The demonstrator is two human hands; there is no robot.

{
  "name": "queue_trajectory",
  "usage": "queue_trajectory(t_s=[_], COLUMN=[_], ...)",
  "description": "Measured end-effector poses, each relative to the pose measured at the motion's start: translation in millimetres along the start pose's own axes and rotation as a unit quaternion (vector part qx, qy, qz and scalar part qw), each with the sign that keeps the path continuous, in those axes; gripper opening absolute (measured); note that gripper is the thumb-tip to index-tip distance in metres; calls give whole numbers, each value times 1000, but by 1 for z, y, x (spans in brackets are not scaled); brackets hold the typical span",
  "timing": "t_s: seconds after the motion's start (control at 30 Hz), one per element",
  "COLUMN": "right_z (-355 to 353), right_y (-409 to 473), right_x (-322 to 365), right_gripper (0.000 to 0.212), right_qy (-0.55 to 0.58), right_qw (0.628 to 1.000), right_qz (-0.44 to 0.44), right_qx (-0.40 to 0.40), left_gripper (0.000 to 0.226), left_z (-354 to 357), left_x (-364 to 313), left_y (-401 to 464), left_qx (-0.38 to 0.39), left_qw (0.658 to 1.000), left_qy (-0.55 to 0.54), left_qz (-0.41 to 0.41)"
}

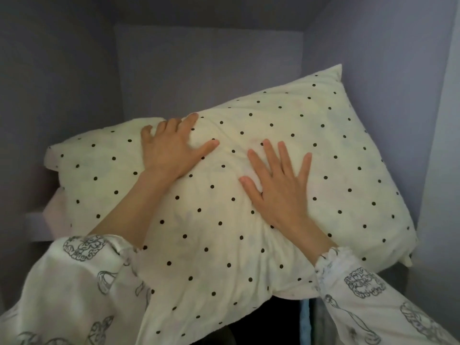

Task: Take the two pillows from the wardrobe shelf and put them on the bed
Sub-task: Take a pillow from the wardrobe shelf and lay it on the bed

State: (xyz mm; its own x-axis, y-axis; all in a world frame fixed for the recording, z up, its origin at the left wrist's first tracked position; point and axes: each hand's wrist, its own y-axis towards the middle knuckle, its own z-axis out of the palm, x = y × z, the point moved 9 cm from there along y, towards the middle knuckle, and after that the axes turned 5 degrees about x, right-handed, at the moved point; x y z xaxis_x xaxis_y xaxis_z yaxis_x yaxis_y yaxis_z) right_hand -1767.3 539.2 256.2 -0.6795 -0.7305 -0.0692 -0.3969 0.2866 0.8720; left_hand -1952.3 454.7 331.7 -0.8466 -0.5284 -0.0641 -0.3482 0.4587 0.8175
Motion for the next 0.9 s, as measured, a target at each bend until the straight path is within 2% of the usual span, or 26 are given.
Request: queue_trajectory(t_s=[0.3,0.5,0.67,0.77,0.83,0.9], right_z=[9,11,11,10,5,3], right_y=[34,36,31,25,18,8], right_x=[10,13,17,15,12,8], right_gripper=[63,66,64,60,57,55], right_qy=[-44,-77,-65,-35,-11,15], right_qw=[985,956,951,959,970,979], right_qz=[-144,-250,-261,-239,-210,-176], right_qx=[83,134,152,148,122,104], left_gripper=[62,64,65,64,65,66], left_z=[-8,-3,-9,-10,3,18], left_x=[32,19,18,-5,-21,-23], left_y=[-86,-145,-148,-125,-111,-103], left_qx=[-36,-11,5,8,48,81], left_qw=[993,981,985,996,998,996], left_qy=[-15,-40,-41,-34,-26,-30], left_qz=[-110,-189,-168,-80,-29,-30])
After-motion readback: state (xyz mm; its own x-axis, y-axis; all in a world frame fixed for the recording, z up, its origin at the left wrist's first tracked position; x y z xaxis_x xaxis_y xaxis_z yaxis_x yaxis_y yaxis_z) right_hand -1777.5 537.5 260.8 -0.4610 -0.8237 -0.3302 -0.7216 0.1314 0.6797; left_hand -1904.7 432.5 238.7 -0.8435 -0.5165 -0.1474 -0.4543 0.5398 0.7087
